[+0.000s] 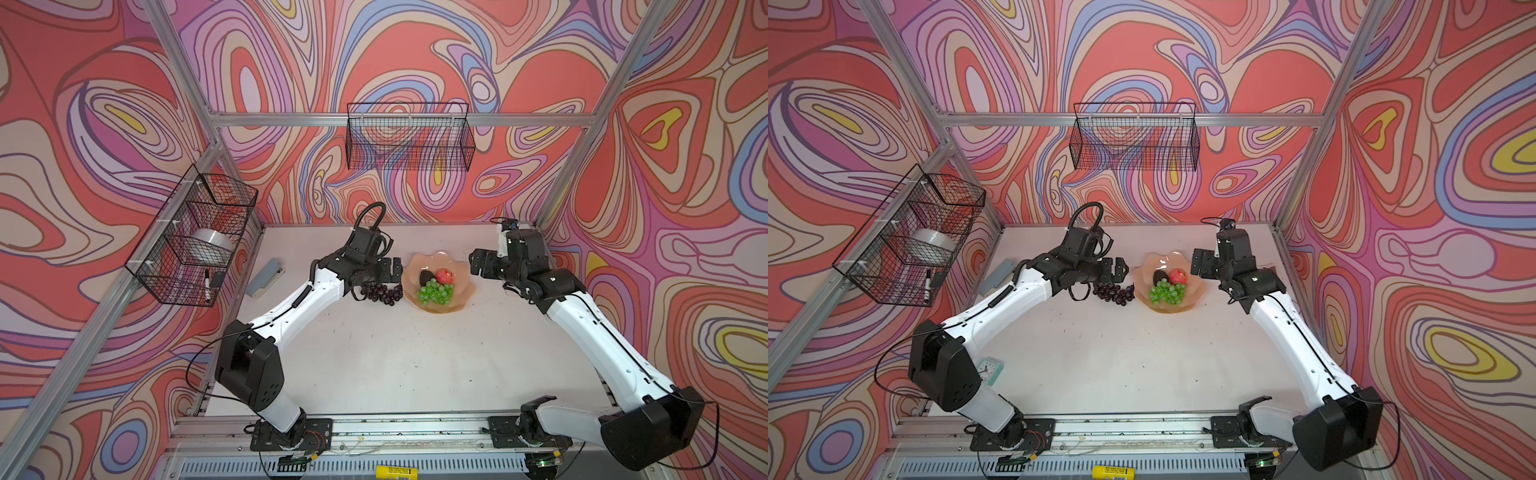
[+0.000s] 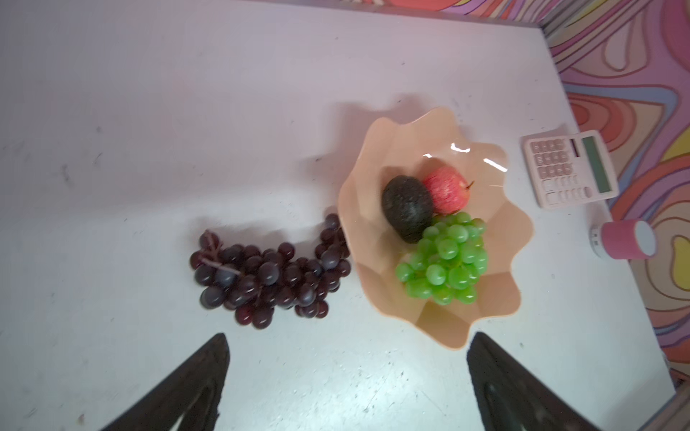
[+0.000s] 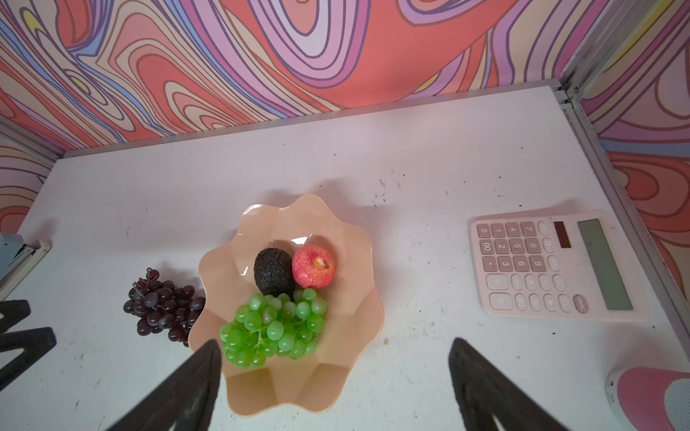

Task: Arrange fruit in a fruit bowl
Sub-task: Pick up the fruits from the center of the table.

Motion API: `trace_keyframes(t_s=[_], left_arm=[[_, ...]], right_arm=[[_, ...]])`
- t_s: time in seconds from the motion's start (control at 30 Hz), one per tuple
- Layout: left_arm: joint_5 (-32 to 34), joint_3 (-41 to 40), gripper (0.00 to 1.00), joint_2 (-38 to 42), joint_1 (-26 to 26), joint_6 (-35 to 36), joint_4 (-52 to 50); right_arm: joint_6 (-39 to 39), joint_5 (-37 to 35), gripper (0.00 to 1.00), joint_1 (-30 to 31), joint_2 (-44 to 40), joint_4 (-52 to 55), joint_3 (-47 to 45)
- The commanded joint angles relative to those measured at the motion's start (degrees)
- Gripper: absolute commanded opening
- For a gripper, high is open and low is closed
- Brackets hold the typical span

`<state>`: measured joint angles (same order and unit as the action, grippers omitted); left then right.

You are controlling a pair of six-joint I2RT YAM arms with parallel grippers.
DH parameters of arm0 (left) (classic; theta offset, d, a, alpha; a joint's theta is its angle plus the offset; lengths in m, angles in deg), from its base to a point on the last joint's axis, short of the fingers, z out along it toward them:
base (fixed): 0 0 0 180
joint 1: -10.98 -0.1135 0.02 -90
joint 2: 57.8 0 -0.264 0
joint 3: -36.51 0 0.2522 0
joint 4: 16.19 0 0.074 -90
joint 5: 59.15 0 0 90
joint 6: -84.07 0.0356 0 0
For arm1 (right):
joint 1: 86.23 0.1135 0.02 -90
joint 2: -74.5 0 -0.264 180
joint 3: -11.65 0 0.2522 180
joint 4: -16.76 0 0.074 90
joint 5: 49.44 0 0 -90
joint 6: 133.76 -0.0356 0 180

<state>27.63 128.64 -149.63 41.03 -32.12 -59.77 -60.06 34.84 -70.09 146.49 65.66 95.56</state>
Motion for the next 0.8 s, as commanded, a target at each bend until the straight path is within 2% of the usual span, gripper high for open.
trace_keyframes(t_s=[0.0,0.13,0.27,0.77], left_arm=[[3.29,-3.24,1.0,-0.34,-2.69,-0.73,-6.43],[7.21,-1.61,1.0,-3.42,-2.93,5.02,-9.23],[5.12,2.71,1.0,-9.47,-2.97,7.41,-12.46],[3.07,8.45,1.0,-21.84,-3.36,-2.29,-5.62]], right_arm=[[0.91,1.48,0.98,-0.23,0.49,-1.58,0.19],[0.81,2.12,0.98,-0.26,0.58,-1.89,-0.32],[0.94,2.24,0.98,-0.24,0.27,-1.78,-0.5],[1.51,1.33,0.98,-0.23,-1.27,-1.74,-1.68]])
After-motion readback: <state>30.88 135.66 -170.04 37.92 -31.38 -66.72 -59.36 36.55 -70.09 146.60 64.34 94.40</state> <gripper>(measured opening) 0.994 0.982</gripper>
